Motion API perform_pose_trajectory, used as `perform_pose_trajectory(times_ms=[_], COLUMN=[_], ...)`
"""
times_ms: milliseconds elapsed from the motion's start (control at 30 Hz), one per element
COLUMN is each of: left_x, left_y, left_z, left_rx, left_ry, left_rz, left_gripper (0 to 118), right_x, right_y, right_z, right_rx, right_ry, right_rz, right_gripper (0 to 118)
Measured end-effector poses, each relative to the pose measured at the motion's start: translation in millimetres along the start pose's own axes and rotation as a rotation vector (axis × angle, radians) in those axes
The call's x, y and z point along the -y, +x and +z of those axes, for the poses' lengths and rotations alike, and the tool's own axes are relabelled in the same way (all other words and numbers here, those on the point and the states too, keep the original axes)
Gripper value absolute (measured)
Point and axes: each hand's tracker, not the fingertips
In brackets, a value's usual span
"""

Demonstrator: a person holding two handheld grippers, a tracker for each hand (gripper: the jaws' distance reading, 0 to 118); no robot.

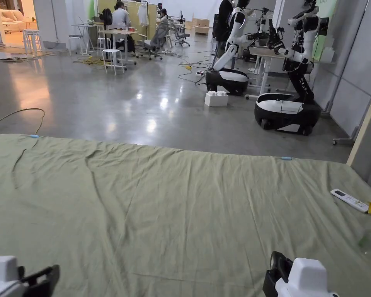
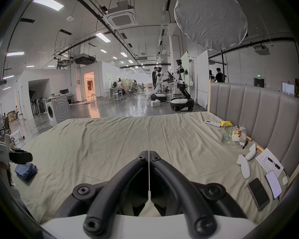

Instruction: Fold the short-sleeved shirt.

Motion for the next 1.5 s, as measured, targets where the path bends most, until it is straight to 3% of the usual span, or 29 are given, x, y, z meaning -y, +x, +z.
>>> perform_pose_trajectory(times_ms=[200,433,633,767,900,1033,1500], left_x=[9.2,-18.1,-38.0,-39.7,-37.9,-37.5,-41.5], left_y=[65.8,117.4,124.0,122.9,118.0,115.7,108.0], left_z=[-4.4,32.0,35.7,35.9,37.8,38.5,39.7], left_rx=[-0.004,0.003,0.003,-0.035,-0.057,-0.077,-0.100], left_ry=[0.129,0.299,0.302,0.303,0.316,0.321,0.335], left_rz=[-0.039,-0.145,-0.136,-0.123,-0.087,-0.087,-0.113], left_gripper=[65,24,7,7,7,6,6], right_x=[0.0,-0.2,-5.0,-9.3,-13.2,-13.6,-20.3], right_y=[-4.1,-11.0,-14.8,-17.6,-22.6,-21.7,-18.5], right_z=[1.7,5.6,5.8,12.8,13.6,9.7,4.5], right_rx=[0.013,0.018,0.026,0.025,0.028,0.040,0.042], right_ry=[0.010,0.035,0.056,0.079,0.126,0.108,0.117], right_rz=[0.001,0.018,-0.015,-0.014,0.064,0.026,0.026], right_gripper=[1,1,1,1,1,1,1])
